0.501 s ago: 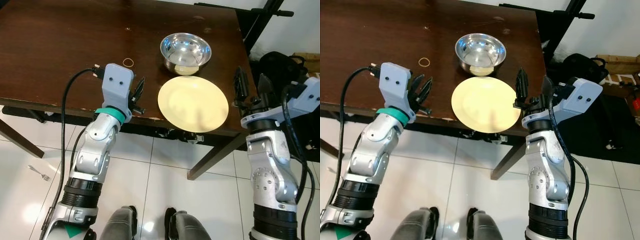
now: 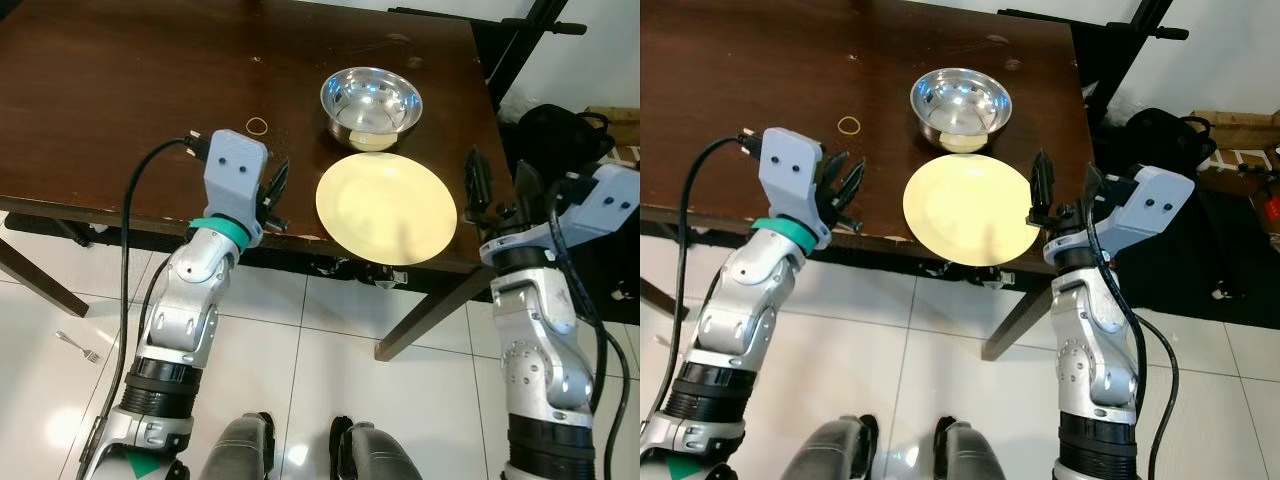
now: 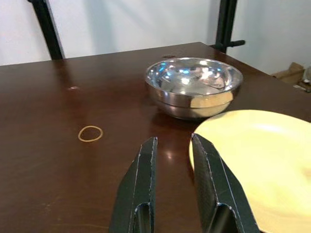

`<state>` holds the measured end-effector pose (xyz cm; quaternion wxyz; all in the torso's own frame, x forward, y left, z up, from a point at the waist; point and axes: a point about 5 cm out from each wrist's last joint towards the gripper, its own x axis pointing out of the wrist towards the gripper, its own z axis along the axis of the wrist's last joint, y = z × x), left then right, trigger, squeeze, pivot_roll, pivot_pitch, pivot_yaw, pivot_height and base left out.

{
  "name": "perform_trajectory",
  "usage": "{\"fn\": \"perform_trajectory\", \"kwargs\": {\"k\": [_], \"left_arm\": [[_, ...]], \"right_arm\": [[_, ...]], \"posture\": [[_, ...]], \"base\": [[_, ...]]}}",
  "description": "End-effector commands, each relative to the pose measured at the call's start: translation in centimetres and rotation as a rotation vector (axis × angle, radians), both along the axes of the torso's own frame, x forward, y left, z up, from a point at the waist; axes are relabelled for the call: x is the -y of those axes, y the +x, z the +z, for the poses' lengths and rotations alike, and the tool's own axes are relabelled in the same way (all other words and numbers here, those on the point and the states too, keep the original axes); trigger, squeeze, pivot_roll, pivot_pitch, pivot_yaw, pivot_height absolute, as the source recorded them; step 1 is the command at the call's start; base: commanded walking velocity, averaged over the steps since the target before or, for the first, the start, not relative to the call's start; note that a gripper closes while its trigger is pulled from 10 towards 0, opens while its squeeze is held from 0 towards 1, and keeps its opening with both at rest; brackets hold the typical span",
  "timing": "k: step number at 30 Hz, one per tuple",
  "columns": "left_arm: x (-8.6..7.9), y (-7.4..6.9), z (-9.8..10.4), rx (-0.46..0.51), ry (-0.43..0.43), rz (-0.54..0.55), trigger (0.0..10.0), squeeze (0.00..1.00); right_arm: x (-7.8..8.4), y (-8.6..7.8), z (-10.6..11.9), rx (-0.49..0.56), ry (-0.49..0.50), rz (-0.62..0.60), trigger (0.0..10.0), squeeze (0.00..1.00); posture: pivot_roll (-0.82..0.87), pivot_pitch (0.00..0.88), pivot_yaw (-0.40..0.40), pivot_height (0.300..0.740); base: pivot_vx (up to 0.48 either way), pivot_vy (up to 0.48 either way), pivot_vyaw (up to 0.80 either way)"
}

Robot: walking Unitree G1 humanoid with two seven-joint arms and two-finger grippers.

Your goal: Setting the table

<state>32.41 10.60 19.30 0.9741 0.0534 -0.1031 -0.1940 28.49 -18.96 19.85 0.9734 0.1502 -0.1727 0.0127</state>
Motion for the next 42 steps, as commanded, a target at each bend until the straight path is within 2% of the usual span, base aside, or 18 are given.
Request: {"fn": "perform_trajectory", "kwargs": {"k": [1, 14, 37, 41, 42], "left_arm": [[0.18, -0.49, -0.45, -0.020, 0.015, -0.039, 10.0, 0.00], [-0.11, -0.88, -0.17, -0.010, 0.026, -0.052, 10.0, 0.00], [-0.02, -0.97, 0.00, -0.012, 0.017, -0.048, 10.0, 0.00], [0.03, -0.90, 0.04, -0.011, 0.016, -0.048, 10.0, 0.00], [0.04, -0.89, 0.05, -0.011, 0.016, -0.048, 10.0, 0.00]], "right_arm": [[0.47, -0.16, -0.97, -0.047, -0.009, -0.001, 10.0, 0.00], [0.54, -0.16, -1.05, -0.050, -0.015, -0.006, 10.0, 0.00], [0.45, -0.12, -1.20, -0.057, -0.012, 0.002, 10.0, 0.00], [0.55, -0.11, -1.06, -0.050, 0.008, 0.004, 10.0, 0.00], [0.68, -0.06, -0.97, -0.052, 0.044, 0.003, 10.0, 0.00]], "posture": [[0.12, 0.066, 0.011, 0.740], [0.12, 0.072, 0.010, 0.740], [0.12, 0.080, 0.011, 0.740], [0.12, 0.079, 0.012, 0.740], [0.12, 0.079, 0.011, 0.740]], "base": [[0.000, 0.000, 0.00], [0.000, 0.000, 0.00], [-0.353, 0.000, 0.00], [-0.353, 0.000, 0.00], [-0.356, 0.000, 0.00]]}}
